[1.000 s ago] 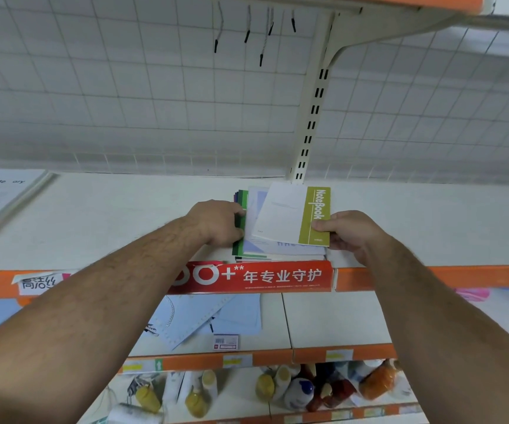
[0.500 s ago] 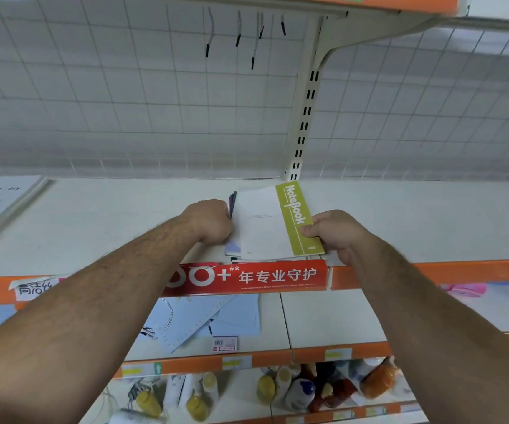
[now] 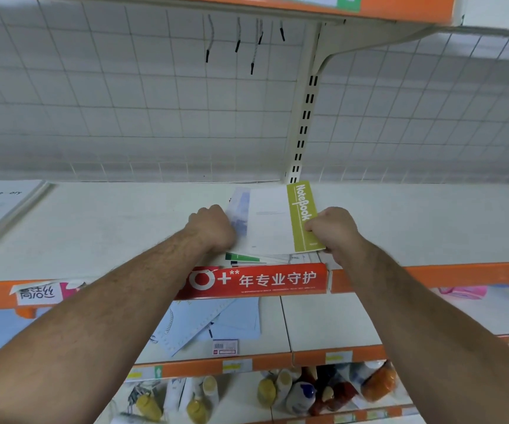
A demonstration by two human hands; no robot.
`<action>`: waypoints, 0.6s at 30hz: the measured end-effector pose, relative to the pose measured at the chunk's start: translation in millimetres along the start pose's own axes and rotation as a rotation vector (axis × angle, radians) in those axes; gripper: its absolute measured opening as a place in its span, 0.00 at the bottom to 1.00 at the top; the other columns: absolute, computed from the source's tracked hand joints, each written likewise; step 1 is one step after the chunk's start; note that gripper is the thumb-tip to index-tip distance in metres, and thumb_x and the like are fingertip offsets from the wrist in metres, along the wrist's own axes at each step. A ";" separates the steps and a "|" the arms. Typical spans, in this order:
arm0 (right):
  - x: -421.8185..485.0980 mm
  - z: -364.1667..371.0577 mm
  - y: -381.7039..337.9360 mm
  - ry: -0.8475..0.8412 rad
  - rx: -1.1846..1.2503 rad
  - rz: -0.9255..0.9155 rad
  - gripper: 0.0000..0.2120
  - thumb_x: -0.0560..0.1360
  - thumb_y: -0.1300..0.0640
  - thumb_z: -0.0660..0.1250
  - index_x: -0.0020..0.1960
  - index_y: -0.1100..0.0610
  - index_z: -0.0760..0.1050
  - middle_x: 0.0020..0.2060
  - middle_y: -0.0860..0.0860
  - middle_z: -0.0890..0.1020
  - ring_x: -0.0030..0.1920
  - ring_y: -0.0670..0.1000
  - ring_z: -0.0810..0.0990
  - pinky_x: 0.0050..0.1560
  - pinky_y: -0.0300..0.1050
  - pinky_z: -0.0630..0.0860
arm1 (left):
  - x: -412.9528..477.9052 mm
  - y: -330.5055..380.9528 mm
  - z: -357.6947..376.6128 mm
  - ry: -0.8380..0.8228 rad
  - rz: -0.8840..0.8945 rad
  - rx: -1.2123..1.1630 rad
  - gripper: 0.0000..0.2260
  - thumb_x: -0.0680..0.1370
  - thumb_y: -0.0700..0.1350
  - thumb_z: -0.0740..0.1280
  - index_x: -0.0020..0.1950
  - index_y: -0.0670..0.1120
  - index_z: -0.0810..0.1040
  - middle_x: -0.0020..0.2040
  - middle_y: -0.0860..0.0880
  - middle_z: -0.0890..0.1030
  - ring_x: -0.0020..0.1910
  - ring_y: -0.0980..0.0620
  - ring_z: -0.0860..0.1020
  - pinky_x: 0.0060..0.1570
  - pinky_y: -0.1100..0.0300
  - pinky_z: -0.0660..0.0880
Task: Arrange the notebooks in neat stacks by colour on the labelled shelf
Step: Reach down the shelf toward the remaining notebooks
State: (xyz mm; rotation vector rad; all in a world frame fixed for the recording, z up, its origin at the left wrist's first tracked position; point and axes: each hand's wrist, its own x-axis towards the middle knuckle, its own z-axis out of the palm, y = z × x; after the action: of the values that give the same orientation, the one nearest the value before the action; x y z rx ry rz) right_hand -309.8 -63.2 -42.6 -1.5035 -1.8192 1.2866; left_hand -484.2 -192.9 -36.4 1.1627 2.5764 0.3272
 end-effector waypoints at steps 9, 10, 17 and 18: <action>1.9 -19.7 14.1 -0.119 0.124 0.107 0.02 0.77 0.66 0.66 0.47 0.62 0.75 0.43 0.59 0.85 0.36 0.53 0.84 0.28 0.41 0.76 | 4.1 -4.9 -16.1 0.048 -0.110 -0.218 0.05 0.81 0.40 0.61 0.48 0.38 0.73 0.48 0.42 0.75 0.50 0.43 0.77 0.44 0.57 0.70; 1.5 -20.3 14.2 -0.121 0.120 0.103 0.02 0.77 0.66 0.66 0.47 0.61 0.74 0.43 0.59 0.84 0.35 0.53 0.83 0.27 0.41 0.75 | 4.5 -7.3 -18.1 0.051 -0.138 -0.281 0.06 0.81 0.39 0.61 0.45 0.38 0.72 0.47 0.42 0.75 0.46 0.43 0.77 0.41 0.56 0.72; -4.7 -22.7 -8.5 -0.071 0.488 0.117 0.05 0.80 0.68 0.61 0.48 0.63 0.75 0.39 0.57 0.78 0.30 0.50 0.72 0.26 0.40 0.69 | -8.7 -18.9 -28.4 0.022 -0.275 -0.988 0.07 0.80 0.30 0.59 0.45 0.39 0.71 0.45 0.41 0.78 0.37 0.44 0.81 0.22 0.56 0.79; -5.5 -22.6 -12.1 -0.054 0.534 0.121 0.05 0.80 0.68 0.61 0.49 0.63 0.75 0.37 0.57 0.77 0.30 0.50 0.71 0.26 0.40 0.69 | -9.9 -23.1 -30.4 0.046 -0.283 -1.024 0.08 0.80 0.30 0.59 0.45 0.39 0.71 0.46 0.41 0.78 0.37 0.45 0.80 0.22 0.56 0.78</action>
State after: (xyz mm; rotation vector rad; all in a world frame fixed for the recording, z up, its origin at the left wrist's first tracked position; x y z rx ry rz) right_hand -296.1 -59.6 -20.5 -1.2969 -1.2793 1.7144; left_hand -504.8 -217.9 -13.9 0.4024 2.0346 1.3779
